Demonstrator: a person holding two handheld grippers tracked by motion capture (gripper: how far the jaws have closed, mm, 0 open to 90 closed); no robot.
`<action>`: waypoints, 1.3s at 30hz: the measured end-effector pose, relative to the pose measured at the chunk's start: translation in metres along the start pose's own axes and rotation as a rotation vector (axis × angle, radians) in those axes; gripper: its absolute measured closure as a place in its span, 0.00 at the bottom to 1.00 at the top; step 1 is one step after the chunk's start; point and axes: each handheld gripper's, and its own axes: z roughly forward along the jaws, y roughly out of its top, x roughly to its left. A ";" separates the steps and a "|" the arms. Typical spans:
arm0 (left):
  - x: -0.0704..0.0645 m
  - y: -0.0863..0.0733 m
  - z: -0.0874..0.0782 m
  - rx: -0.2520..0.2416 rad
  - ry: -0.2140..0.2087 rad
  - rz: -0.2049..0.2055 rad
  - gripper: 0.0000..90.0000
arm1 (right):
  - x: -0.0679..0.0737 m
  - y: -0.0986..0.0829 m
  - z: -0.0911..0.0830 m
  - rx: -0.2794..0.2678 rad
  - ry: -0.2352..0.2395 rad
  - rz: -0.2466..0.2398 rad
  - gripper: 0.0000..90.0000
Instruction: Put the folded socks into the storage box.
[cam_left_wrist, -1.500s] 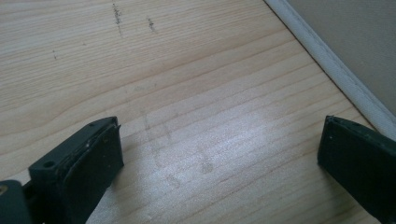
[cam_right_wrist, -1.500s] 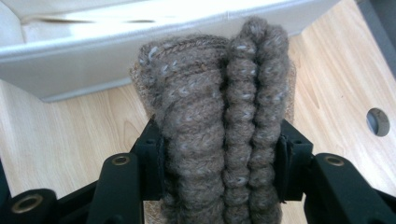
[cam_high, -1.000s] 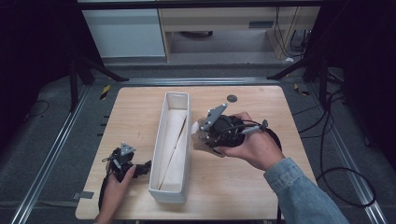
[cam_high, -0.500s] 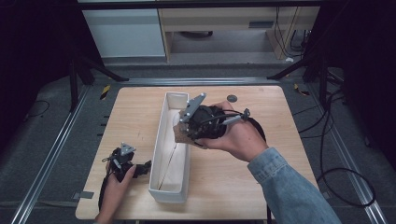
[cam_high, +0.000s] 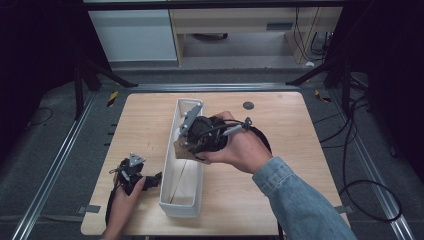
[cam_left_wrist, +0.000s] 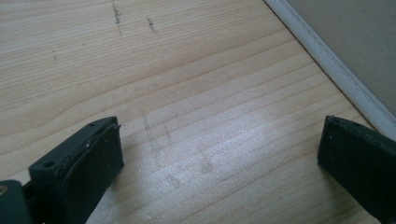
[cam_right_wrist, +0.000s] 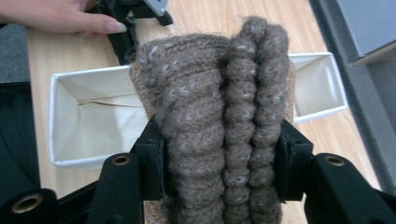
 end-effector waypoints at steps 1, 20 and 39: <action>0.000 0.000 0.000 0.000 0.000 0.000 0.00 | 0.002 0.002 0.005 0.005 0.007 -0.012 0.54; 0.000 0.000 0.000 -0.001 0.000 -0.001 0.00 | 0.015 0.010 0.021 0.004 0.066 -0.027 0.54; 0.000 0.000 0.000 -0.003 0.001 -0.002 0.00 | 0.027 0.012 0.030 0.023 0.111 -0.044 0.54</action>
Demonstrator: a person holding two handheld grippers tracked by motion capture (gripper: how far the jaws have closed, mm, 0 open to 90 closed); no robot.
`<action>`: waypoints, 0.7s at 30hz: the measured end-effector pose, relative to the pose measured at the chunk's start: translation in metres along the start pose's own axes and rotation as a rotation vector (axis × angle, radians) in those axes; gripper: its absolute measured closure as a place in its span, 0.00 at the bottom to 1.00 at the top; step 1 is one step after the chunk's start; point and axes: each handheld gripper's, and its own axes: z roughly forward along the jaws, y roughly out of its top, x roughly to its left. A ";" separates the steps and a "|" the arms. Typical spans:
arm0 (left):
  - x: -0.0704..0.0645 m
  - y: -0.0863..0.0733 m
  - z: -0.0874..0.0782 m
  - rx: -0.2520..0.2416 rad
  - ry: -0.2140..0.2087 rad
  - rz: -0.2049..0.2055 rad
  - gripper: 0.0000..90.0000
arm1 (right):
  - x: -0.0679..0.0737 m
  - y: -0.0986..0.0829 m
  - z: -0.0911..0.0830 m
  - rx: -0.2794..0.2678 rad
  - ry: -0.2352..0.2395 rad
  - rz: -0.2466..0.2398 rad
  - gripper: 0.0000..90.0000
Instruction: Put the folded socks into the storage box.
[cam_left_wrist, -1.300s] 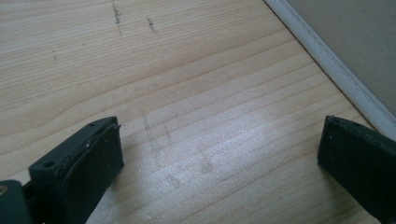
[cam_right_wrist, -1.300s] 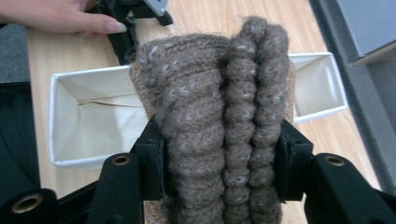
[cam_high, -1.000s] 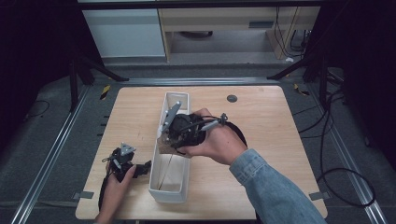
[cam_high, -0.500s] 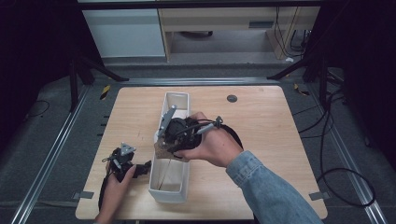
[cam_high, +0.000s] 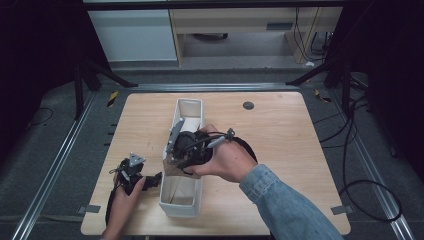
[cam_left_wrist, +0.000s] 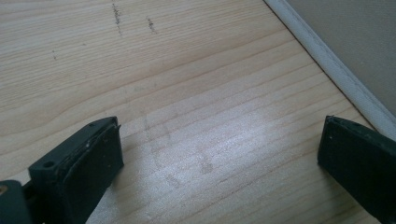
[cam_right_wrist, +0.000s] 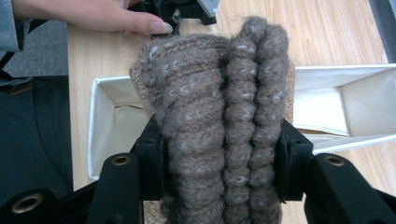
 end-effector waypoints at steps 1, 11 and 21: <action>0.000 0.000 0.000 -0.001 0.000 -0.001 0.00 | 0.001 0.000 0.000 0.001 0.003 0.007 0.54; 0.000 0.000 0.000 0.001 0.001 0.000 0.00 | 0.014 -0.001 0.006 0.015 0.017 -0.001 0.54; 0.000 0.000 0.000 0.001 0.000 0.002 0.00 | 0.018 -0.001 0.016 0.049 0.035 0.000 0.54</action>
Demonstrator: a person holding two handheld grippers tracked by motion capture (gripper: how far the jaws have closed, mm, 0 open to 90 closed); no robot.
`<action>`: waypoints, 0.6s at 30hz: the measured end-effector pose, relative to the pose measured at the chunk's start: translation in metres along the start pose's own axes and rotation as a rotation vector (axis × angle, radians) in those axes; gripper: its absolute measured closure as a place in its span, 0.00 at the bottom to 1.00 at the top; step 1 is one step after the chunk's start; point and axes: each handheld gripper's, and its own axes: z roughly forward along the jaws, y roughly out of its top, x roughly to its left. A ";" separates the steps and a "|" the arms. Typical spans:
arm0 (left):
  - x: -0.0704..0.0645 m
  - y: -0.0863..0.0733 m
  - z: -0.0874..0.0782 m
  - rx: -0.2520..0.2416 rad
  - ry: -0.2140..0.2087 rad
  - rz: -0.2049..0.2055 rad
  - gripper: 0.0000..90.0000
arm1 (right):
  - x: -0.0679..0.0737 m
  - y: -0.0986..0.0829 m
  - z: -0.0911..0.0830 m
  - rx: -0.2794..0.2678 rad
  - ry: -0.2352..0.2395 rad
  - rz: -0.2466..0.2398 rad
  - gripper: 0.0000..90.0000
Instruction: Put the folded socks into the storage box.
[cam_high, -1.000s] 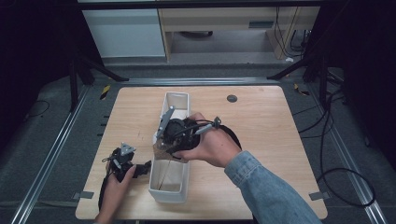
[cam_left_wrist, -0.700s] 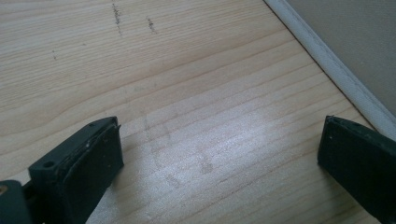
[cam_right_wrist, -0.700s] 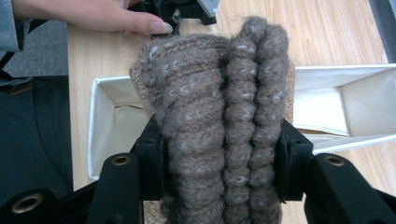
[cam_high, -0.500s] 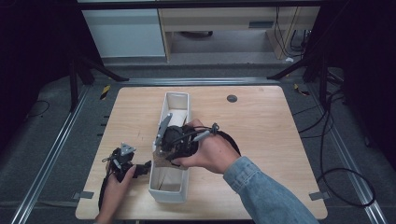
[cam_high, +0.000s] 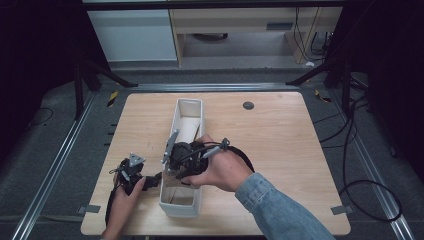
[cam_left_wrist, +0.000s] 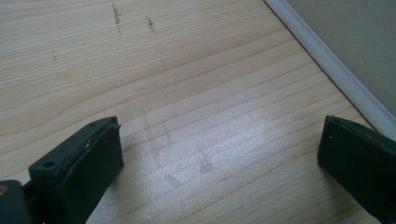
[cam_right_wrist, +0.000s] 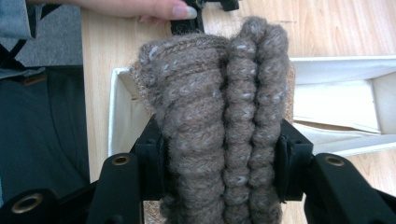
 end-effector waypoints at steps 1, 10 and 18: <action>0.000 0.000 0.000 -0.002 0.001 -0.002 0.00 | 0.001 0.000 0.002 0.002 0.003 -0.002 0.54; 0.000 0.000 0.000 -0.002 0.000 -0.002 0.00 | 0.002 0.000 0.011 0.032 0.023 0.019 0.55; 0.000 0.000 0.000 -0.002 -0.001 -0.002 0.00 | 0.009 0.001 0.022 0.057 0.042 0.026 0.56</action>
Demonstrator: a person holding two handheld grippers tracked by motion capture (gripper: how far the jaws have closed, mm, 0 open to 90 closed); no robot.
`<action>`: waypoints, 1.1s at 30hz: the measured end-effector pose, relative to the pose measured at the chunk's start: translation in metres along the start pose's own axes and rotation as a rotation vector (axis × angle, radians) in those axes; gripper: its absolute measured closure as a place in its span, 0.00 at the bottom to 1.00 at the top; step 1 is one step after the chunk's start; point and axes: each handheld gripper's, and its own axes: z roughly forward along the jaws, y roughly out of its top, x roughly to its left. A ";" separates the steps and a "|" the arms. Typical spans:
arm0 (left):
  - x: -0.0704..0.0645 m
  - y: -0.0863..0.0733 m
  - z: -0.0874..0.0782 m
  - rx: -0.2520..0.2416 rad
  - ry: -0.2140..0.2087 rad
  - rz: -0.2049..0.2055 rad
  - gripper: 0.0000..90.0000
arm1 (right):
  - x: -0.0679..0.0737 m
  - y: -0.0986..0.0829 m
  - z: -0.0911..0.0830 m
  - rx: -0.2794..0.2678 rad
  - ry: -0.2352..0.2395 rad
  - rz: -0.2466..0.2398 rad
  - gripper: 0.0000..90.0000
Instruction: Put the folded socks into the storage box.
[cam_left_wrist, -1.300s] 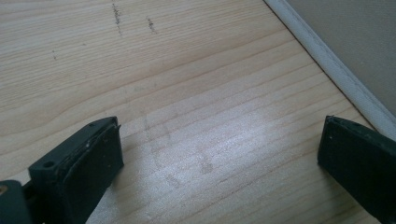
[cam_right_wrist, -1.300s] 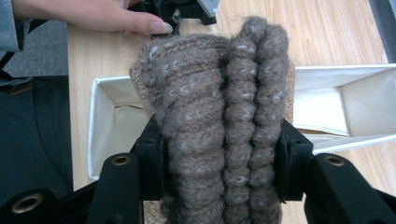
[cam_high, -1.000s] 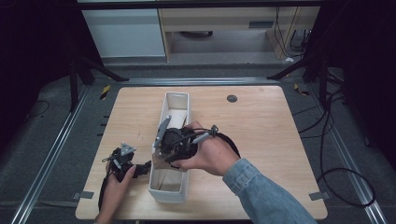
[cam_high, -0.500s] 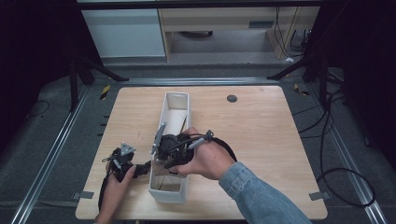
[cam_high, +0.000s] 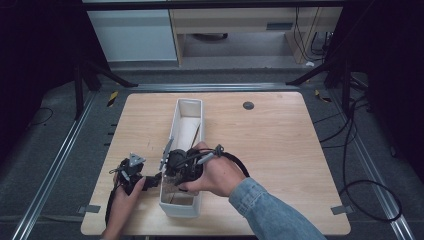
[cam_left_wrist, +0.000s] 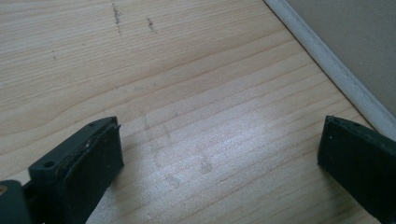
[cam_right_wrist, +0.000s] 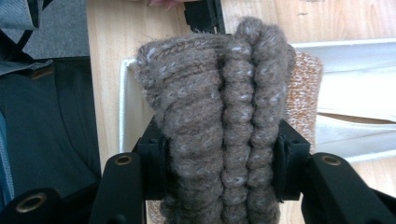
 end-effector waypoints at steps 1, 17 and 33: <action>0.000 0.000 0.000 0.000 0.000 0.000 0.00 | 0.001 0.000 0.002 -0.003 0.002 0.005 0.56; 0.000 0.000 0.000 0.000 -0.001 0.002 0.00 | 0.002 0.001 0.015 0.008 0.017 0.014 0.56; 0.000 0.000 0.000 0.000 -0.001 0.004 0.00 | 0.000 -0.001 0.024 0.009 0.032 0.028 0.56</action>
